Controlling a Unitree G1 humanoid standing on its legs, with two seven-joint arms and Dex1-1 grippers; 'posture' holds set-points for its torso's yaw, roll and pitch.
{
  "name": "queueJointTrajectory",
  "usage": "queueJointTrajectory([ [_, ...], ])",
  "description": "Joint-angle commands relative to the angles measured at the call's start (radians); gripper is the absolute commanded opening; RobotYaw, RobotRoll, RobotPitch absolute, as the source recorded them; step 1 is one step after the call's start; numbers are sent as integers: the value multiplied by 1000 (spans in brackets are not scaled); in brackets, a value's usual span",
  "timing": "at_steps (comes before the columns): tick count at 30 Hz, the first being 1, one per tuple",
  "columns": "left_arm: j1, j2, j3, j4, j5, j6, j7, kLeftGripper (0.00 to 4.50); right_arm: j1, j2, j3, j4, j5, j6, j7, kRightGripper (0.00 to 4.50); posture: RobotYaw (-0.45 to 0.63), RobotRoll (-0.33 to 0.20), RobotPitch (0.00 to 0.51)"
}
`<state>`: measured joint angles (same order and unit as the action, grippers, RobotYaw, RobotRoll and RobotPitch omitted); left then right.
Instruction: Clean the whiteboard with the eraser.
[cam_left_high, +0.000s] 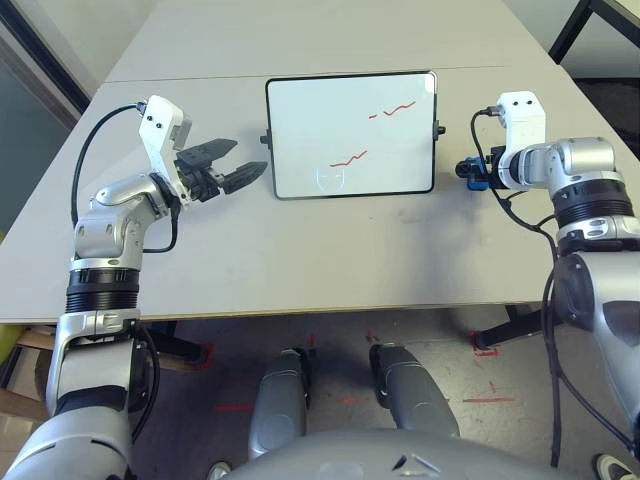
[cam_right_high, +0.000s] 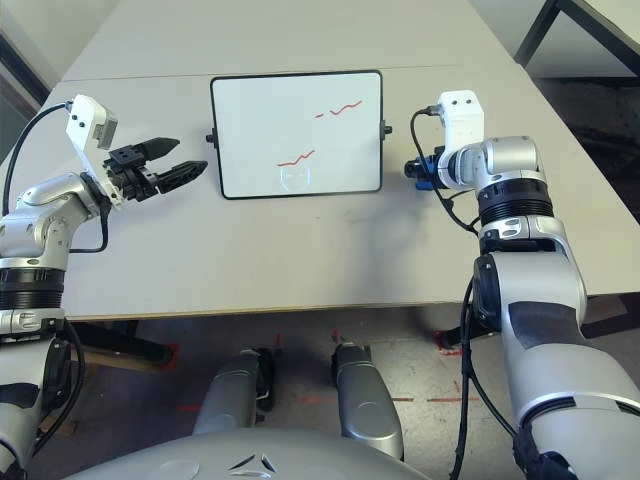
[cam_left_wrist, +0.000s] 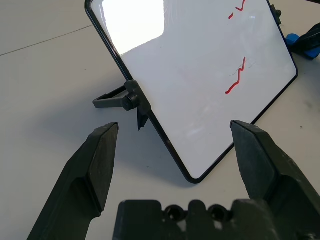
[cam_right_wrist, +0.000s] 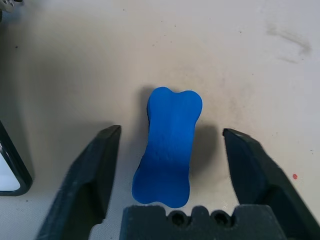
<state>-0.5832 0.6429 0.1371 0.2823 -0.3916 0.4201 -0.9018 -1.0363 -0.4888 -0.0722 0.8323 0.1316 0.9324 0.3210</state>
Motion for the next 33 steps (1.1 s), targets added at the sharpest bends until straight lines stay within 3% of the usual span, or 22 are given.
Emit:
queueJointTrajectory([
  [1,2,6,-2,-5,14,-8,5,4500,12,6,3,22,-16,-10,-1,2792,-208,0,147],
  [6,1,5,-2,-4,14,-9,9,4500,19,6,9,22,-19,-14,3,919,-207,0,147],
  [10,1,4,-2,-5,15,-9,11,4500,25,6,11,16,-23,-13,9,55,-207,0,148],
  [25,0,3,-4,-1,17,-15,18,4500,25,-8,17,-13,-33,23,73,4,-209,0,143],
  [26,-1,2,-4,1,17,-16,18,4500,31,-2,15,-10,-32,25,69,689,-209,0,143],
  [33,1,4,-3,0,17,-19,21,4500,41,8,5,4,-31,19,61,3221,-206,0,144],
])
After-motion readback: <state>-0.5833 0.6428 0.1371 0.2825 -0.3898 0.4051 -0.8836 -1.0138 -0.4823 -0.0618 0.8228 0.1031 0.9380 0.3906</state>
